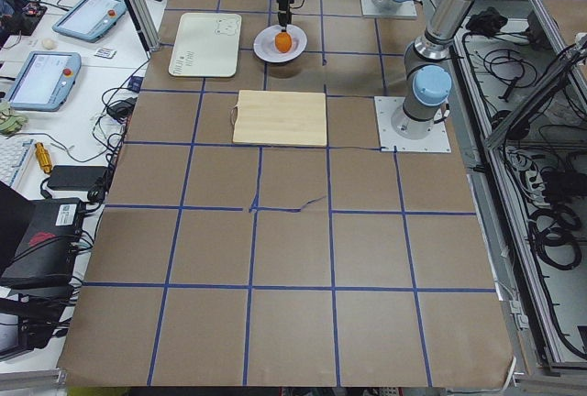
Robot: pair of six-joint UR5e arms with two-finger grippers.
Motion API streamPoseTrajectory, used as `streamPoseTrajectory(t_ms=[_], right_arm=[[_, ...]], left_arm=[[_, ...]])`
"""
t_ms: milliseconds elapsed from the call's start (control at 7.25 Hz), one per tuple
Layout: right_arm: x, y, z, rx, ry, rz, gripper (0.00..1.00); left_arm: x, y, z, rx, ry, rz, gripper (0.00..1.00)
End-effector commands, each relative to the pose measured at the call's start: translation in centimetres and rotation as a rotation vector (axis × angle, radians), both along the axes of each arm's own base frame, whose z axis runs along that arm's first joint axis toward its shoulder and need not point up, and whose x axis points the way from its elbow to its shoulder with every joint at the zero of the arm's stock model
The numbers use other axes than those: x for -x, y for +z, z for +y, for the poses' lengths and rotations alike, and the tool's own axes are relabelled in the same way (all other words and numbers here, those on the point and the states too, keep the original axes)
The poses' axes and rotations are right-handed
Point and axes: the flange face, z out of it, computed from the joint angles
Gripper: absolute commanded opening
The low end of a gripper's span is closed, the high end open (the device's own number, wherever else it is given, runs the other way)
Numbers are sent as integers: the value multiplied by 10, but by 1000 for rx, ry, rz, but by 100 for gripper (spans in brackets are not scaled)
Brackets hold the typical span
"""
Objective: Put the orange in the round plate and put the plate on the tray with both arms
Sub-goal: 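Drag the bowl with the right gripper onto the bear-print tray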
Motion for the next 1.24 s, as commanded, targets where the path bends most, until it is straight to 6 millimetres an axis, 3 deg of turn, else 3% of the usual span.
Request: streamPoseTrajectory(t_ms=[0,276,552,1103], right_arm=[[2,24,-19,54,-12,18,2],[5,51,-39,126,-27,20,2],[7,85,-82,214,-36,14,2],[8,60,-226,292,-41,18,3]], left_arm=[[0,0,0,-1,0,-2,100],[0,-1,0,-1,0,-2,100],[0,-1,0,-1,0,-2,100],[-1,-1,0,-1,2,-2,100]])
